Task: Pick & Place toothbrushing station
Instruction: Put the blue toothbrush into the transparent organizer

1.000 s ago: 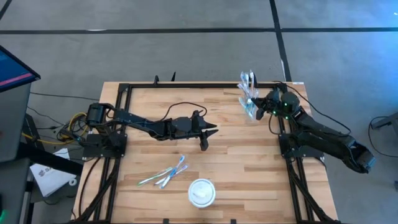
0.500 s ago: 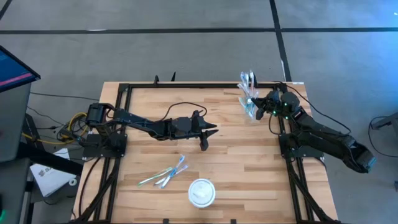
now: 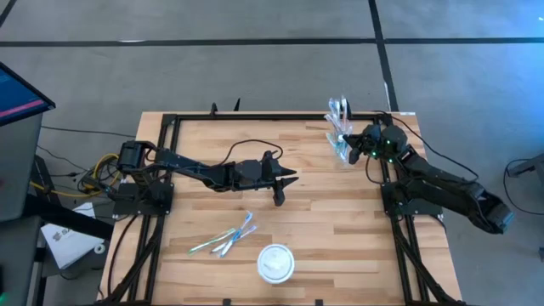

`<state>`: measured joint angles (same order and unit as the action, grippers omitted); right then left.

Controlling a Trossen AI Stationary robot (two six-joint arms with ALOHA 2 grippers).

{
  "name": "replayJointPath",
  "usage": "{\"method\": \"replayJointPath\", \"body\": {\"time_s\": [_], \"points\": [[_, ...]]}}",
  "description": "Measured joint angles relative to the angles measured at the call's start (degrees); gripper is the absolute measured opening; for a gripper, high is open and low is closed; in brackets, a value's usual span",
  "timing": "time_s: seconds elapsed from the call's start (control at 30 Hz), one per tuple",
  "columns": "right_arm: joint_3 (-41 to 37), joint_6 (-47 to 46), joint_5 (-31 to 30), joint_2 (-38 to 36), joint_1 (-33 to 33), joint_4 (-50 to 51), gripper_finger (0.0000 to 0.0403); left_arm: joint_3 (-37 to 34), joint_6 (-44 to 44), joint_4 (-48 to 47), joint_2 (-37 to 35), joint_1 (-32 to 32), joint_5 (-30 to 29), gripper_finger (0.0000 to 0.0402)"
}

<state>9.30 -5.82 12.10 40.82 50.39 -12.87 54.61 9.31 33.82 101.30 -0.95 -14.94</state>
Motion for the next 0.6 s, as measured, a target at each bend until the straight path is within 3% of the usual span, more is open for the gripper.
{"method": "replayJointPath", "body": {"time_s": [0.2,0.6], "points": [[0.0,0.9,0.0,0.5,0.0,-0.2,0.0021,0.0,0.0,0.0,0.0,0.0,0.0,0.0095],[0.0,1.9,-0.1,0.4,0.0,-1.1,0.0123,0.0,0.0,0.0,0.0,0.0,0.0,0.0095]]}}
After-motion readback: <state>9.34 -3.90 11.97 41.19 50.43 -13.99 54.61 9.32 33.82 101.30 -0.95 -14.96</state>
